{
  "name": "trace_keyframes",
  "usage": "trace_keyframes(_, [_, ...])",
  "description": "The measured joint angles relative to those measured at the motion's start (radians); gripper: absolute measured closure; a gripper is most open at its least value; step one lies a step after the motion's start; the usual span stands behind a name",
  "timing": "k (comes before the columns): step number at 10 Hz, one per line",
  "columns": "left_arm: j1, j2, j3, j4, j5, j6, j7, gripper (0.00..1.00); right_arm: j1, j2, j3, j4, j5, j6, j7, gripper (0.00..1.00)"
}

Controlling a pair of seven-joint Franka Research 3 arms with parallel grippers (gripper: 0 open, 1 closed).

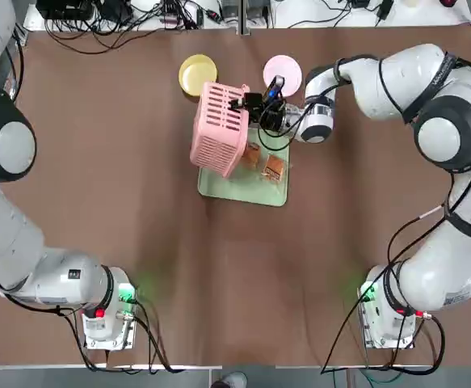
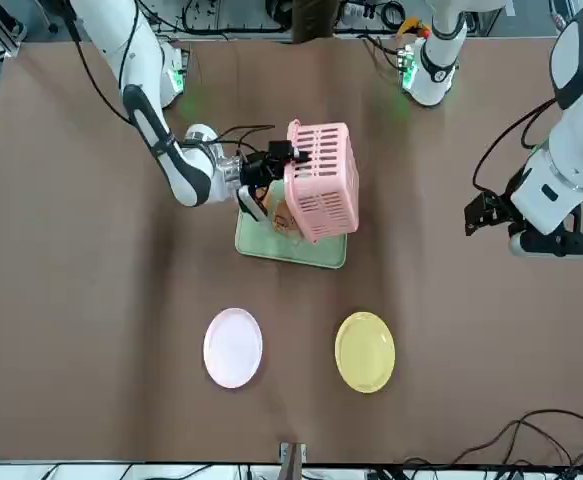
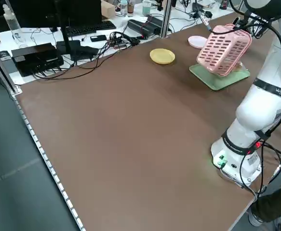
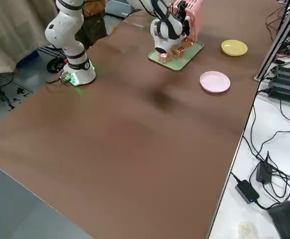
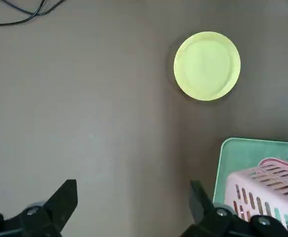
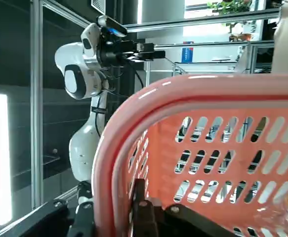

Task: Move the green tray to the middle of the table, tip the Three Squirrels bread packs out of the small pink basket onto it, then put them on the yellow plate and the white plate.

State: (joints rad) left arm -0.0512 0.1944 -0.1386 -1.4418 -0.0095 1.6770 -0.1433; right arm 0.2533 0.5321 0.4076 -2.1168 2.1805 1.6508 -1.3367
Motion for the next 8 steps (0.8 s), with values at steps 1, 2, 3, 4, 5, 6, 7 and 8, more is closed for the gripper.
trace_keyframes(1, [0.0, 0.0, 0.0, 0.0, 0.0, 0.0, 0.0, 0.0, 0.011, 0.018, 0.0, 0.011, 0.003, -0.016, -0.02, 0.94])
trace_keyframes(2, [0.001, 0.0, 0.0, 0.0, 0.0, 0.0, 0.0, 0.0, 0.023, 0.042, -0.003, 0.025, 0.01, -0.035, -0.038, 0.94])
trace_keyframes(3, [0.001, 0.0, 0.001, 0.0, 0.0, 0.0, 0.0, 0.0, 0.037, 0.071, -0.016, 0.046, 0.016, -0.07, -0.061, 0.94])
trace_keyframes(4, [0.0, 0.0, 0.001, 0.0, 0.0, 0.0, 0.0, 0.0, 0.053, 0.102, -0.038, 0.072, 0.017, -0.108, -0.076, 0.94])
trace_keyframes(5, [0.0, 0.0, 0.001, 0.0, 0.0, 0.0, 0.0, 0.0, 0.063, 0.131, -0.052, 0.099, 0.018, -0.133, -0.088, 0.94])
trace_keyframes(6, [0.0, 0.0, 0.001, 0.001, 0.0, 0.0, 0.0, 0.0, 0.064, 0.149, -0.057, 0.115, 0.018, -0.16, -0.09, 0.94])
trace_keyframes(7, [0.0, 0.0, 0.001, 0.001, 0.0, 0.0, 0.0, 0.0, 0.064, 0.157, -0.062, 0.121, 0.018, -0.189, -0.091, 0.94])
trace_keyframes(8, [0.0, 0.0, 0.001, 0.001, 0.0, 0.0, 0.0, 0.0, 0.065, 0.164, -0.066, 0.12, 0.018, -0.214, -0.106, 0.94])
